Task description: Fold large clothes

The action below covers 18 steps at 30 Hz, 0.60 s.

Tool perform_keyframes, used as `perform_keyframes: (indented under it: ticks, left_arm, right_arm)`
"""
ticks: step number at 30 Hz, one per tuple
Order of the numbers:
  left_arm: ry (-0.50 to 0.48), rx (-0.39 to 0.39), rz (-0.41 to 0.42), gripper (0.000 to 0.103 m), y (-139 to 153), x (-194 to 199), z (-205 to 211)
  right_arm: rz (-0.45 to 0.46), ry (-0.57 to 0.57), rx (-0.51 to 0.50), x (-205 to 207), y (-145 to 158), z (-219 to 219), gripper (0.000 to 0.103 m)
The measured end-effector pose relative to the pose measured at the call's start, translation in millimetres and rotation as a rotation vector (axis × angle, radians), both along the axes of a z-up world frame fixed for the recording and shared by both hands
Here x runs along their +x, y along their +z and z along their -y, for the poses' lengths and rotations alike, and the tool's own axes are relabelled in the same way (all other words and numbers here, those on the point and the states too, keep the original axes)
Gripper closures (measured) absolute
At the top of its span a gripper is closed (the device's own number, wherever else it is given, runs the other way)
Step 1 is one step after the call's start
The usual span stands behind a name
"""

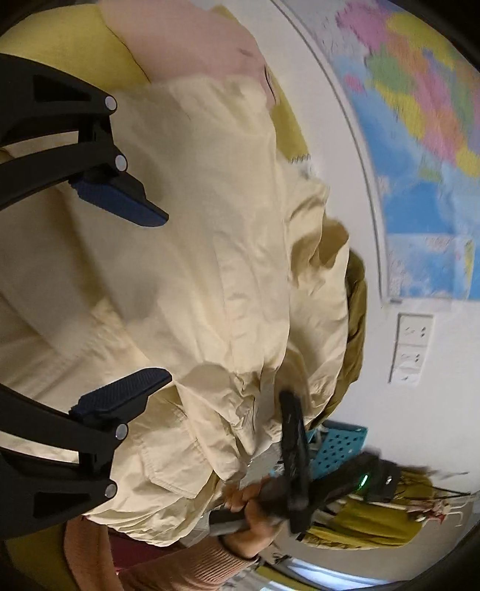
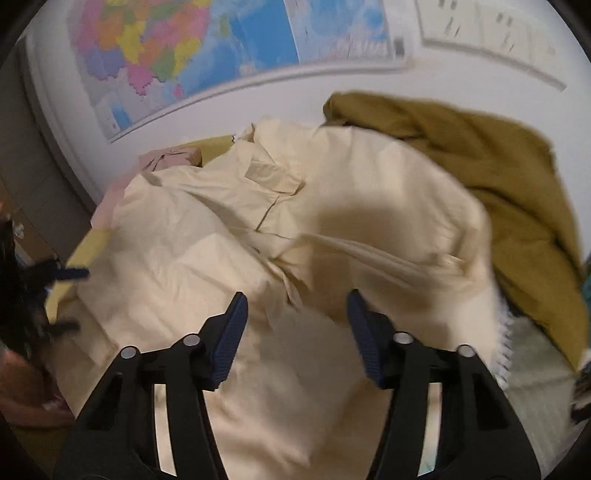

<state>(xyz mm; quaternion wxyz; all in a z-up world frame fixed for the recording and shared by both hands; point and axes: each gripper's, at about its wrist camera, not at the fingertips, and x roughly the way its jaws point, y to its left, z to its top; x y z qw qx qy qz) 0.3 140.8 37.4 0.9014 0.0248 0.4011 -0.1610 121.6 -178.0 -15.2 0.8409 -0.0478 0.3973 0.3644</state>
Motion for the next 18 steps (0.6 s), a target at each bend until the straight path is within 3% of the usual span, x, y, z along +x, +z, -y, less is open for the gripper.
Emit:
perform_keyframes:
  ticks: [7, 10, 12, 18]
  left_arm:
    - [-0.011, 0.009, -0.076, 0.027, -27, 21, 2]
    - [0.006, -0.004, -0.112, 0.027, -40, 23, -4]
    - [0.013, -0.041, -0.125, 0.027, -46, 22, -11]
    - [0.036, -0.083, -0.125, 0.026, -43, 19, -18]
  right_arm:
    - [-0.152, -0.012, 0.018, 55, -21, -32, 0.054]
    - [-0.203, -0.003, -0.002, 69, -30, -42, 0.077]
    - [-0.259, 0.016, 0.015, 80, -37, -50, 0.101]
    - [-0.238, 0.047, 0.015, 90, -29, -73, 0.101]
